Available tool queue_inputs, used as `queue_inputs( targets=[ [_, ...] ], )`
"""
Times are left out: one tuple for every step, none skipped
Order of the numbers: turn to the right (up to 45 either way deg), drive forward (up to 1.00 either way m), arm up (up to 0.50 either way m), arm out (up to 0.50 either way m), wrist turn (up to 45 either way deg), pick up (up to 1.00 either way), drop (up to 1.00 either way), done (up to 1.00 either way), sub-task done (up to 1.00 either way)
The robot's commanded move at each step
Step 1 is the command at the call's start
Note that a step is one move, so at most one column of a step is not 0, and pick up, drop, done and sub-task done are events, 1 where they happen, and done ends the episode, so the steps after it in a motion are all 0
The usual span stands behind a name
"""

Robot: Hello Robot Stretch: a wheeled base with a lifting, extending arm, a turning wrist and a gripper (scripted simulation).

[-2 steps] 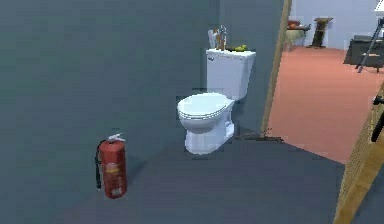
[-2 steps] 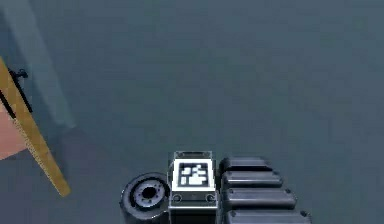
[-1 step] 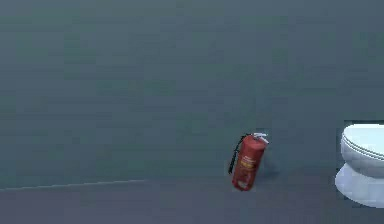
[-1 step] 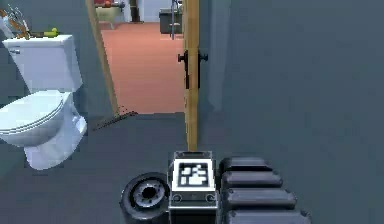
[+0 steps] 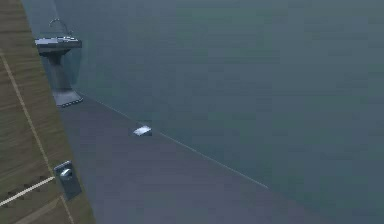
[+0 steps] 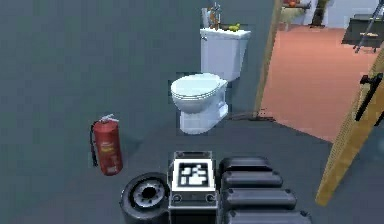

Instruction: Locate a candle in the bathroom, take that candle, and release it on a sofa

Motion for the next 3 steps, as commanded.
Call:
queue_inputs(
  targets=[
    [-3.0, 0.00, 0.00, 0.00, 0.0, 0.00, 0.00, 0.00, 0.00],
    [0.0, 0.95, 0.00, 0.00, 0.0, 0.00, 0.00, 0.00, 0.00],
    [-45.0, 0.00, 0.00, 0.00, 0.0, 0.00, 0.00, 0.00, 0.00]
  ],
)
